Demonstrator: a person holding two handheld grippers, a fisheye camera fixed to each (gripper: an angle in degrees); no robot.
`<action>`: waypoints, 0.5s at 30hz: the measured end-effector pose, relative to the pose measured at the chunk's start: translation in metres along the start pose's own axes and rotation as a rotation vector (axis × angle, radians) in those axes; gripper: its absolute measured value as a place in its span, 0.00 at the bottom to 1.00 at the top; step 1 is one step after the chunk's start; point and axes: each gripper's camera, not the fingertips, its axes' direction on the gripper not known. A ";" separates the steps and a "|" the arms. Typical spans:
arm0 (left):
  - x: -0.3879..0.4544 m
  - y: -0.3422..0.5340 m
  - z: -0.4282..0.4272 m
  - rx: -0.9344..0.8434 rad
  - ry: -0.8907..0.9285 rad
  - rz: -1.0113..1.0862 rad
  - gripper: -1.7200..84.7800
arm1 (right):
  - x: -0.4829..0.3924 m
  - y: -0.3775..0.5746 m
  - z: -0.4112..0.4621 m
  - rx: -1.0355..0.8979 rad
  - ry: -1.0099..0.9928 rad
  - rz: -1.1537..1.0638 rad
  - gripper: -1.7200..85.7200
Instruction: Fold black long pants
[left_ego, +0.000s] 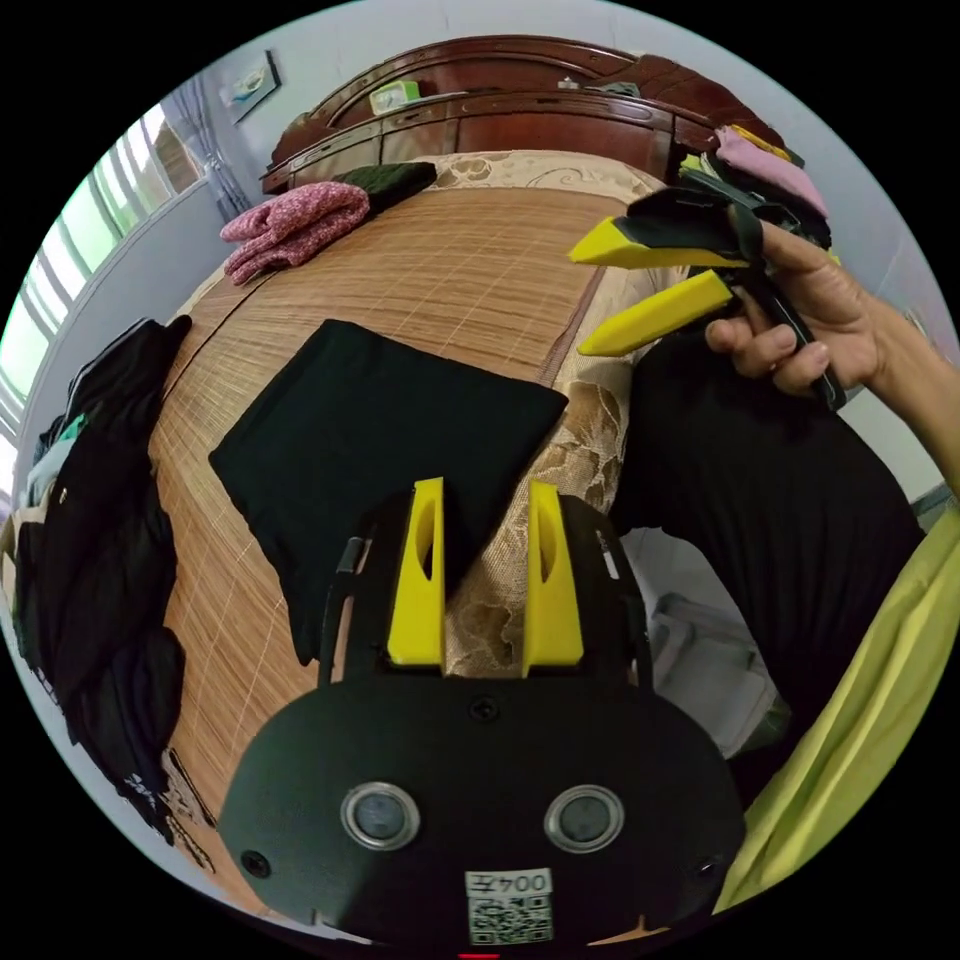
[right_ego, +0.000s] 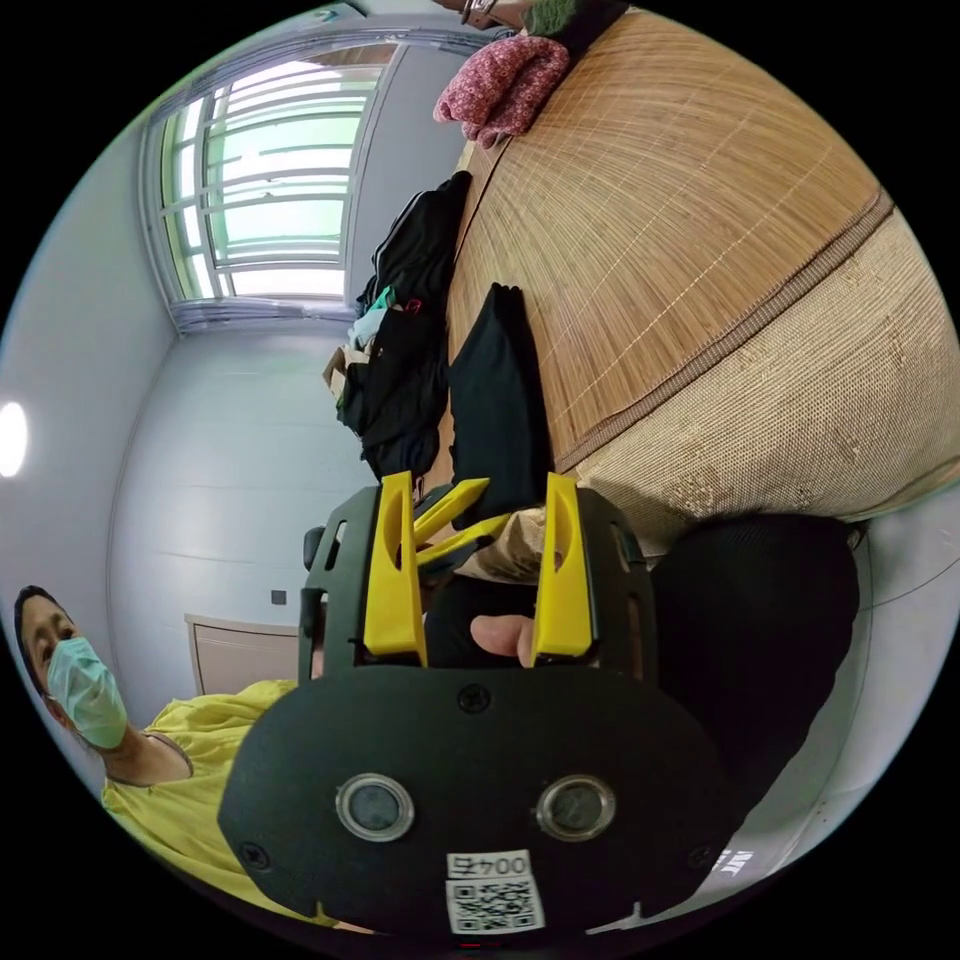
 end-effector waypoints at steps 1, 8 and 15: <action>-0.001 0.003 0.001 0.007 -0.009 -0.008 0.12 | 0.000 -0.001 -0.002 -0.007 -0.004 -0.001 0.23; -0.060 0.028 0.002 0.078 0.316 -0.334 0.06 | -0.008 -0.005 -0.011 -0.038 -0.035 0.009 0.26; -0.108 0.057 -0.006 0.167 0.488 -0.449 0.05 | -0.024 -0.023 -0.004 -0.108 -0.190 0.073 0.30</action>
